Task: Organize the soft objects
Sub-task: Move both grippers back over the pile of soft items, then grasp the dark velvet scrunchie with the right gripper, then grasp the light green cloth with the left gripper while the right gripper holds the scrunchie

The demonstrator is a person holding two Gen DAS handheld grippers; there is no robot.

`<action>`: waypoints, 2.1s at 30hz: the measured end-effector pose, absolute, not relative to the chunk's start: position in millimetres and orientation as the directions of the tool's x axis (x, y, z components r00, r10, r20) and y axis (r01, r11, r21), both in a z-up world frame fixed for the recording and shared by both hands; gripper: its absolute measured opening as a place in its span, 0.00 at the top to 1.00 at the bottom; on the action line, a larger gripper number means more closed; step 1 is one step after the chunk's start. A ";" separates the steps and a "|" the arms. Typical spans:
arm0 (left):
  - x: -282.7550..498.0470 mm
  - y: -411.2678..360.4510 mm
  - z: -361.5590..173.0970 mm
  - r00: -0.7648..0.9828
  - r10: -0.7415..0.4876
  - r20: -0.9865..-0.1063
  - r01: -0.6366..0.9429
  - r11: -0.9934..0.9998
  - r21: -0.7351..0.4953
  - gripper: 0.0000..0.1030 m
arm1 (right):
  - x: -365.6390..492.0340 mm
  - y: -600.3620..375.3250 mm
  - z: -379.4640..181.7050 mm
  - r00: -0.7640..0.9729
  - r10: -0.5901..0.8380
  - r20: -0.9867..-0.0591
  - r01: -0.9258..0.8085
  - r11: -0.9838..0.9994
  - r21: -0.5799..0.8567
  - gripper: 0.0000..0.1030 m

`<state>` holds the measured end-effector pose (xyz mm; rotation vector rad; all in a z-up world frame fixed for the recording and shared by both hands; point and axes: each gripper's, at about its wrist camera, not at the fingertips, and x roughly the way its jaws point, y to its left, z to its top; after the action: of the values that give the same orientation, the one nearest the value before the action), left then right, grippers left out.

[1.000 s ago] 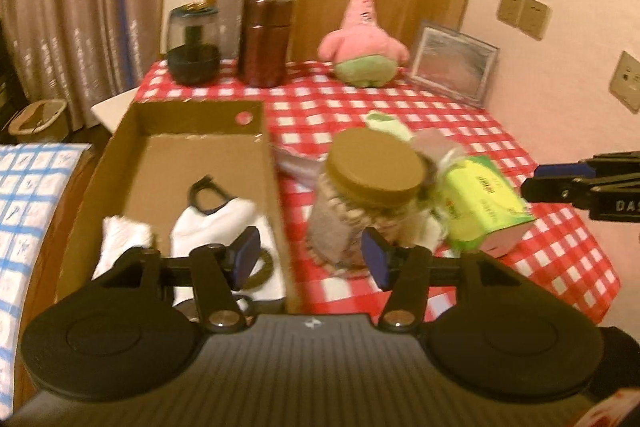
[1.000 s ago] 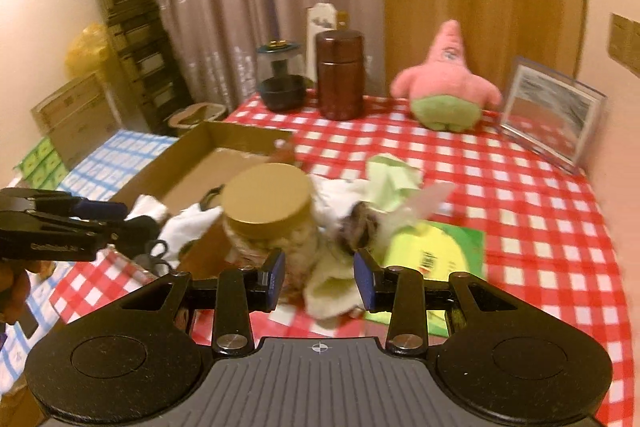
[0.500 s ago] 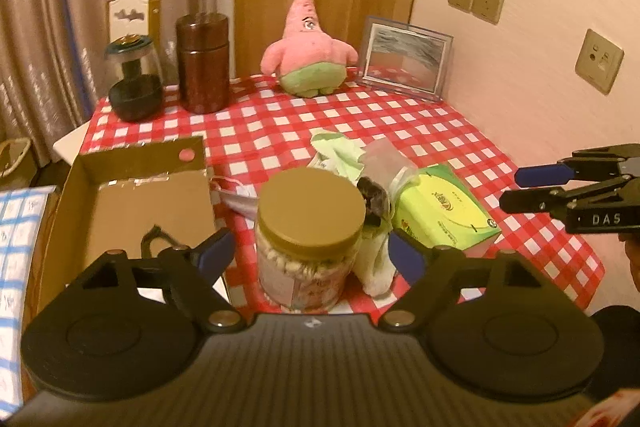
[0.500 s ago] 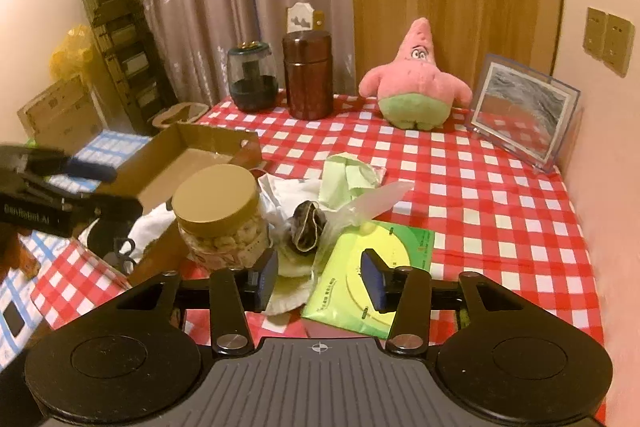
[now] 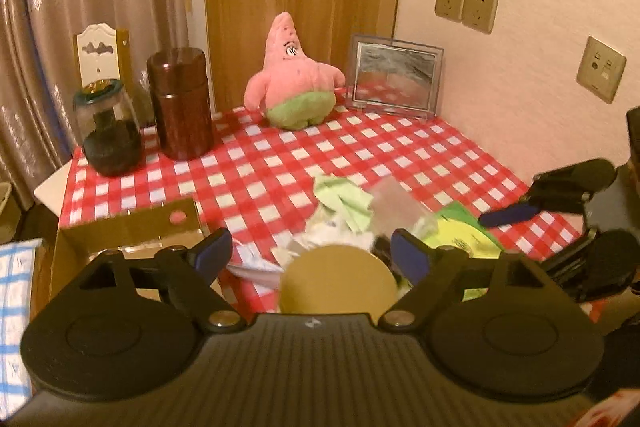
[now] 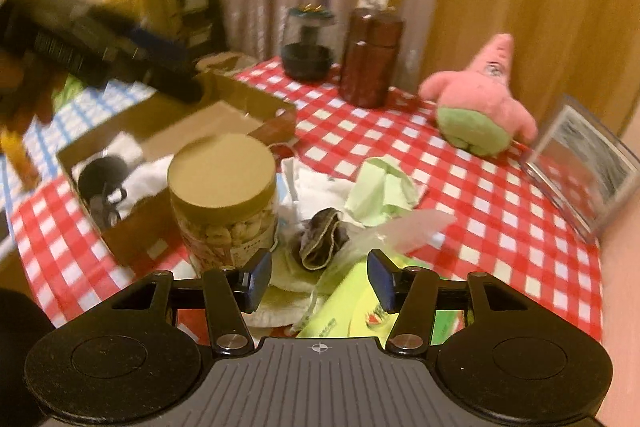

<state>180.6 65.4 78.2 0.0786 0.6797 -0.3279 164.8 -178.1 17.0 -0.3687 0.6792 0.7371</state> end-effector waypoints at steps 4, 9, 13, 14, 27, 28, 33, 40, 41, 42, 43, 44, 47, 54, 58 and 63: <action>201.8 70.1 79.5 0.718 -0.280 -0.637 0.350 0.937 -0.017 0.18 | 183.1 -163.6 1.9 0.511 0.493 -0.704 -0.758 0.645 -0.098 0.46; 224.5 71.2 77.9 0.694 -0.319 -0.645 0.455 0.889 0.051 0.18 | 202.4 -145.8 -14.0 0.478 0.474 -0.740 -0.813 0.558 -0.167 0.45; 242.2 72.8 78.7 0.650 -0.354 -0.673 0.560 0.822 0.108 0.18 | 213.0 -135.8 -24.3 0.454 0.450 -0.769 -0.851 0.474 -0.225 0.45; 246.5 72.4 78.8 0.640 -0.354 -0.682 0.582 0.803 0.130 0.18 | 215.6 -133.9 -27.0 0.450 0.440 -0.777 -0.857 0.456 -0.238 0.45; 277.8 64.5 61.1 0.591 -0.323 -0.739 0.783 0.451 0.429 0.18 | 234.9 -120.0 -39.1 0.411 0.418 -0.810 -0.888 0.383 -0.253 0.45; 278.9 63.7 57.4 0.584 -0.318 -0.747 0.795 0.410 0.446 0.18 | 236.0 -120.0 -39.2 0.408 0.417 -0.812 -0.890 0.381 -0.251 0.46; 285.6 62.8 35.2 0.556 -0.282 -0.782 0.829 0.249 0.500 0.18 | 236.7 -118.9 -40.8 0.398 0.411 -0.820 -0.895 0.369 -0.250 0.60; 304.2 52.3 11.3 0.536 -0.258 -0.804 0.844 0.133 0.520 0.18 | 238.1 -124.9 -35.4 0.397 0.429 -0.812 -0.894 0.383 -0.234 0.82; 307.3 49.8 7.6 0.534 -0.250 -0.808 0.845 0.113 0.523 0.18 | 238.0 -127.0 -32.2 0.399 0.436 -0.807 -0.892 0.388 -0.231 0.83; 309.3 47.9 5.0 0.530 -0.248 -0.811 0.847 0.099 0.523 0.18 | 237.8 -129.3 -28.1 0.402 0.444 -0.801 -0.890 0.396 -0.228 0.83; 311.8 46.1 2.9 0.525 -0.249 -0.814 0.849 0.087 0.521 0.18 | 238.2 -132.1 -23.4 0.406 0.454 -0.793 -0.887 0.406 -0.222 0.83; 314.6 43.9 0.8 0.520 -0.251 -0.816 0.851 0.077 0.519 0.18 | 239.0 -135.5 -17.7 0.413 0.466 -0.783 -0.882 0.420 -0.215 0.83; 325.4 37.7 -2.7 0.507 -0.251 -0.825 0.859 0.076 0.506 0.18 | 245.3 -147.2 0.4 0.441 0.494 -0.749 -0.860 0.472 -0.195 0.83; 345.7 12.2 -4.5 0.476 -0.307 -0.824 0.878 0.105 0.468 0.20 | 274.7 -177.7 28.2 0.514 0.488 -0.705 -0.792 0.586 -0.171 0.83; 353.9 -8.9 -15.2 0.450 -0.317 -0.835 0.891 0.098 0.443 0.24 | 289.1 -190.5 29.3 0.546 0.452 -0.705 -0.757 0.627 -0.184 0.83; 372.1 -36.2 -30.8 0.385 -0.301 -0.873 0.923 0.112 0.368 0.25 | 299.4 -203.0 24.6 0.557 0.430 -0.711 -0.733 0.657 -0.177 0.83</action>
<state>372.1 -36.2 -30.8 1.0973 0.7171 -1.0217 299.4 -203.0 24.6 -0.4926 0.6821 0.7196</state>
